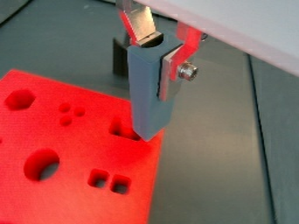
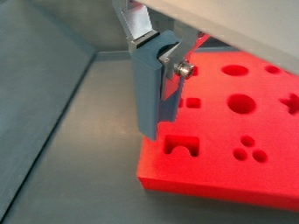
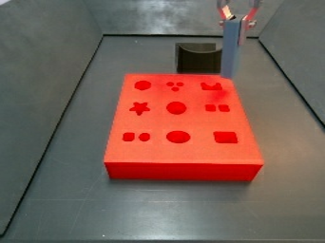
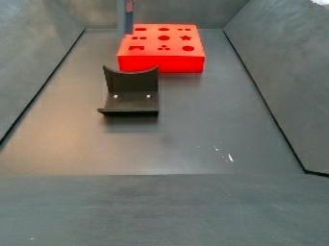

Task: Insert the arch object.

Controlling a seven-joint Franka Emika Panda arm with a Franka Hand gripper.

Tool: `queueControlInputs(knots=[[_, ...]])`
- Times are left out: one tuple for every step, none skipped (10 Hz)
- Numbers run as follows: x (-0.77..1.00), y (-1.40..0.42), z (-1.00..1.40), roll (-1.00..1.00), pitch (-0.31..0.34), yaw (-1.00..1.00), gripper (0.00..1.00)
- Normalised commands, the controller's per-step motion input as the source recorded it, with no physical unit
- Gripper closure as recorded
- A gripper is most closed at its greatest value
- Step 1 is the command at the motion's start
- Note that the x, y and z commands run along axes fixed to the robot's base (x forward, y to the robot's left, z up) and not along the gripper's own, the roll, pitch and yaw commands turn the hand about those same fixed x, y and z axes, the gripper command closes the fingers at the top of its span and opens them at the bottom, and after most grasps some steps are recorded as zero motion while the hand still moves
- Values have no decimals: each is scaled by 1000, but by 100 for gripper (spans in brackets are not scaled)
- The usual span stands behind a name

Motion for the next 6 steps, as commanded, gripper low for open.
queueControlInputs(knots=[[-63,17,-29,0,323,-820,100],[-63,11,-17,0,314,-829,100],[-57,11,-11,0,304,-837,100],[-51,3,0,0,277,-860,100],[-34,0,0,0,270,-860,100],[0,0,3,0,250,-871,100]])
